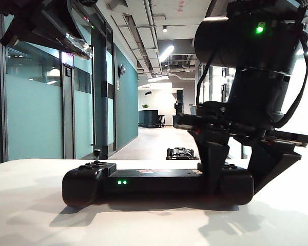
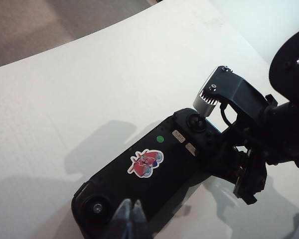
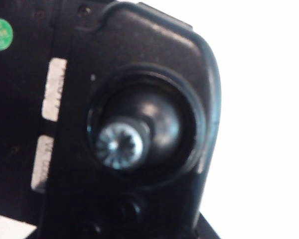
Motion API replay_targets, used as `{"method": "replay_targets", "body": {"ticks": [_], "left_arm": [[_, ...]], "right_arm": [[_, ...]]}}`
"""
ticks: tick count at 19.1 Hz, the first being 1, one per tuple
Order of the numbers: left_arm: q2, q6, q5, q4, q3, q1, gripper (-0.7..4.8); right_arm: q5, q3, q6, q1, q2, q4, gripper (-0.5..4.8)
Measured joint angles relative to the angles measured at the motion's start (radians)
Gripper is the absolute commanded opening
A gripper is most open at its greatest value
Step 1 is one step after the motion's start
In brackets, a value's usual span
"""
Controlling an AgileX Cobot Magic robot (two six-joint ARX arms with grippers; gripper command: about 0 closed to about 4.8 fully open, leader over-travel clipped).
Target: Push the left joystick on the remote control sitting on the white table forward to make the robot dog walk in a straight line until it approaches the door.
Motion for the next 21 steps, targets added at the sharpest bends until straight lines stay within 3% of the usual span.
{"method": "replay_targets", "body": {"ticks": [6, 7, 10, 16, 21], "left_arm": [[0.000, 0.014, 0.042, 0.000, 0.000, 0.000, -0.05], [0.000, 0.019, 0.042, 0.000, 0.000, 0.000, -0.05], [0.002, 0.066, 0.042, 0.003, -0.001, 0.000, -0.05], [0.005, 0.067, 0.043, 0.203, -0.138, 0.000, -0.06], [0.130, 0.177, 0.109, 0.275, -0.198, 0.000, -0.06]], "right_arm": [[0.009, 0.007, -0.008, 0.006, 0.003, -0.016, 2.05], [0.014, 0.019, 0.005, 0.006, 0.008, -0.032, 1.75], [0.088, 0.066, 0.079, 0.007, 0.012, -0.166, 1.68], [0.108, 0.077, 0.189, 0.008, 0.011, -0.215, 1.67], [0.110, 0.077, 0.206, 0.007, 0.012, -0.215, 1.65]]}}
